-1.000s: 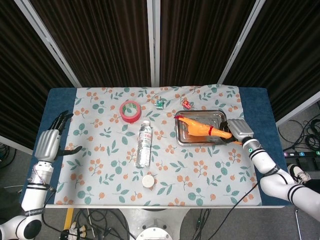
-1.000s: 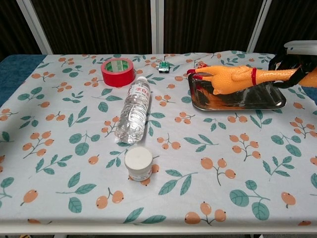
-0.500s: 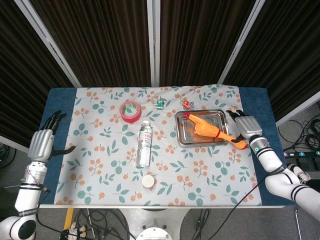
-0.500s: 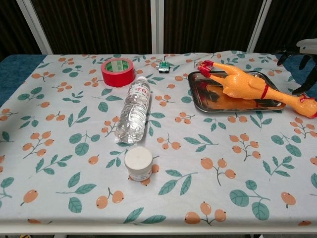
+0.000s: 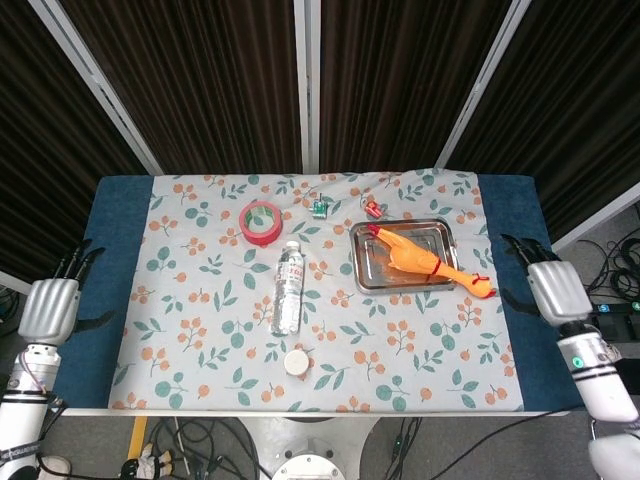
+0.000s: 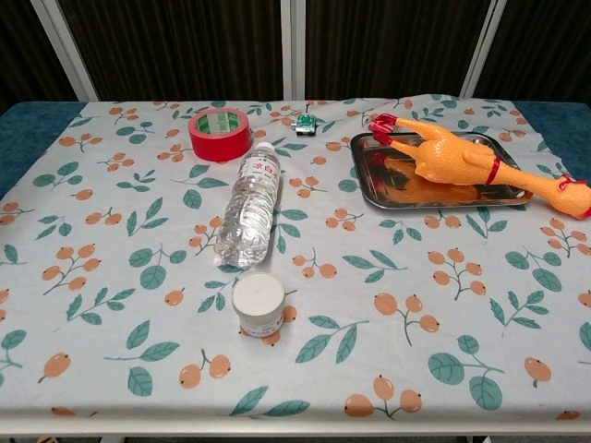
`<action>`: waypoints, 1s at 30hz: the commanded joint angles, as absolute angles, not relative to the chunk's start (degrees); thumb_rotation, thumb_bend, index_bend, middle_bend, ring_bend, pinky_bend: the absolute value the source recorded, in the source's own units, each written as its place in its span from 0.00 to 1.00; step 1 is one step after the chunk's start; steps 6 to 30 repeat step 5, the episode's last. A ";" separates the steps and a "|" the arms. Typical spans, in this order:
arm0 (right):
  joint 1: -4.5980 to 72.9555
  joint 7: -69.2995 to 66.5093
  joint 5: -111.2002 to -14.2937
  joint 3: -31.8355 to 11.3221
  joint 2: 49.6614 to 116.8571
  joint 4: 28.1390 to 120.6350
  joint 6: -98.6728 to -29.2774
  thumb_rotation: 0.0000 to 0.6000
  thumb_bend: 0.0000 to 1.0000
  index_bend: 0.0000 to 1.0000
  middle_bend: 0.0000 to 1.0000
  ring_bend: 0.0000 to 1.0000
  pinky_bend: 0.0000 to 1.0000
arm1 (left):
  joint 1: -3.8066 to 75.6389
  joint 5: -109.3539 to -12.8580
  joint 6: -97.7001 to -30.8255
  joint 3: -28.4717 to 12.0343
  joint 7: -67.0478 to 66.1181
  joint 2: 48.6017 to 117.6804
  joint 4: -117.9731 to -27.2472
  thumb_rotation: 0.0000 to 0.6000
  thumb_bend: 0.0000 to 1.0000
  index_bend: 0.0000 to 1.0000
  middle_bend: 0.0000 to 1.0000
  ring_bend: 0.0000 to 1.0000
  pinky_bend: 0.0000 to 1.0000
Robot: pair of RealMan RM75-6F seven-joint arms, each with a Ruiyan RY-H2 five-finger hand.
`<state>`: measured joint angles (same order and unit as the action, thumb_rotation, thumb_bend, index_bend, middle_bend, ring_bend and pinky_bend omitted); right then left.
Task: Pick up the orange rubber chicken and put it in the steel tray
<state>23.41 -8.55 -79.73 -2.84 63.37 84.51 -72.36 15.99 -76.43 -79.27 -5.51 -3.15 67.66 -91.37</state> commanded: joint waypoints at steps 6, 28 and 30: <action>9.76 -9.59 -88.83 2.55 62.80 87.17 -89.83 1.00 0.28 0.09 0.20 0.08 0.28 | 11.32 -79.32 -84.62 -2.17 -8.31 68.53 -91.60 1.00 0.09 0.19 0.15 0.13 0.28; 9.76 -9.59 -88.83 2.55 62.80 87.17 -89.83 1.00 0.28 0.09 0.20 0.08 0.28 | 11.32 -79.32 -84.62 -2.17 -8.31 68.53 -91.60 1.00 0.09 0.19 0.15 0.13 0.28; 9.76 -9.59 -88.83 2.55 62.80 87.17 -89.83 1.00 0.28 0.09 0.20 0.08 0.28 | 11.32 -79.32 -84.62 -2.17 -8.31 68.53 -91.60 1.00 0.09 0.19 0.15 0.13 0.28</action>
